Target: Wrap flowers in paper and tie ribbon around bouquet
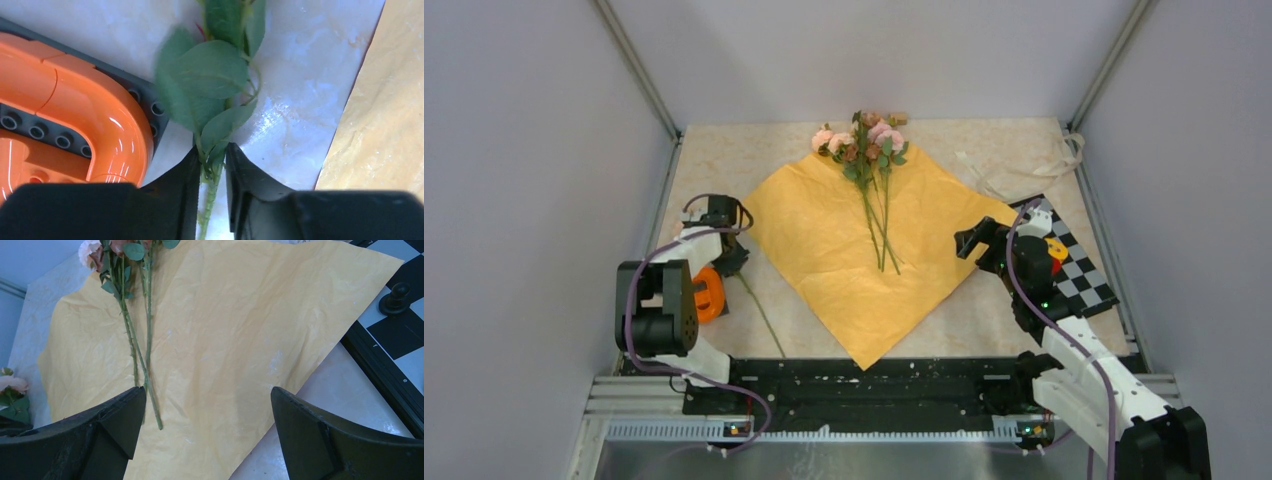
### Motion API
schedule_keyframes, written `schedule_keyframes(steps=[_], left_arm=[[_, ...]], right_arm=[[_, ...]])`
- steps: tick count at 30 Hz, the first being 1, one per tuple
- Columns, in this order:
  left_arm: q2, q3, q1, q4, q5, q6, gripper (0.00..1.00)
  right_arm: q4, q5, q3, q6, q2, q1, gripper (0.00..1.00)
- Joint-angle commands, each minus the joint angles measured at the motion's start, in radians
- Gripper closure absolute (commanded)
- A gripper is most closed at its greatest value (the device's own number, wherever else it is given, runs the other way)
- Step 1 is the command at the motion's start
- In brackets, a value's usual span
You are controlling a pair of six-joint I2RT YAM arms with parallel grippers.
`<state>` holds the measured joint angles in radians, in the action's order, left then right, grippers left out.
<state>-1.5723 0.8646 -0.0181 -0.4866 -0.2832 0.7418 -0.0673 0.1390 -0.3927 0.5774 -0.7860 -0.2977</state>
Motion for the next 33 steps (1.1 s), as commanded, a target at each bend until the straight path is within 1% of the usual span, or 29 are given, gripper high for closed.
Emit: schedule_keyframes(steps=[1, 3, 4, 8, 12, 16, 19, 21, 23, 26, 27, 28, 31, 33], left_arm=[[-0.019, 0.009, 0.000, -0.004, -0.015, 0.014, 0.81], [-0.001, 0.010, 0.000, 0.000, -0.012, -0.001, 0.99], [0.010, 0.014, 0.000, -0.005, -0.016, -0.011, 1.00], [0.090, 0.040, 0.002, -0.035, -0.022, -0.062, 1.00], [0.230, 0.068, 0.028, -0.026, 0.012, -0.133, 1.00], [0.355, 0.096, 0.127, 0.046, 0.096, -0.225, 1.00], [0.385, 0.134, 0.225, 0.119, 0.191, -0.259, 1.00], [0.359, 0.184, 0.270, 0.158, 0.257, -0.253, 1.00], [0.302, 0.250, 0.307, 0.200, 0.311, -0.243, 1.00], [0.159, 0.364, 0.352, 0.258, 0.371, -0.219, 1.00], [0.106, 0.426, 0.366, 0.268, 0.394, -0.213, 1.00], [0.051, 0.477, 0.378, 0.271, 0.404, -0.206, 1.00], [-0.113, 0.613, 0.412, 0.284, 0.373, -0.199, 1.00], [-0.221, 0.698, 0.414, 0.293, 0.352, -0.164, 1.00]], right_arm=[[-0.044, 0.014, -0.027, -0.004, 0.000, 0.007, 0.01], [-0.041, 0.014, -0.027, -0.004, 0.003, 0.007, 0.01], [-0.039, 0.014, -0.028, -0.004, 0.003, 0.007, 0.01], [-0.039, 0.013, -0.027, -0.003, 0.004, 0.008, 0.01], [-0.032, 0.013, -0.029, -0.003, 0.008, 0.007, 0.01], [-0.028, 0.012, -0.028, -0.003, 0.011, 0.008, 0.01], [-0.028, 0.010, -0.029, -0.003, 0.010, 0.007, 0.01], [-0.024, 0.010, -0.028, -0.001, 0.011, 0.007, 0.01], [-0.024, 0.008, -0.028, -0.001, 0.011, 0.007, 0.01], [-0.030, 0.004, -0.027, -0.002, 0.007, 0.006, 0.01], [-0.033, 0.004, -0.025, -0.003, 0.004, 0.006, 0.01], [-0.036, 0.003, -0.025, -0.002, 0.000, 0.007, 0.01], [-0.042, 0.004, -0.026, -0.002, -0.018, 0.008, 0.01], [-0.043, -0.006, -0.028, -0.003, -0.030, 0.007, 0.01]])
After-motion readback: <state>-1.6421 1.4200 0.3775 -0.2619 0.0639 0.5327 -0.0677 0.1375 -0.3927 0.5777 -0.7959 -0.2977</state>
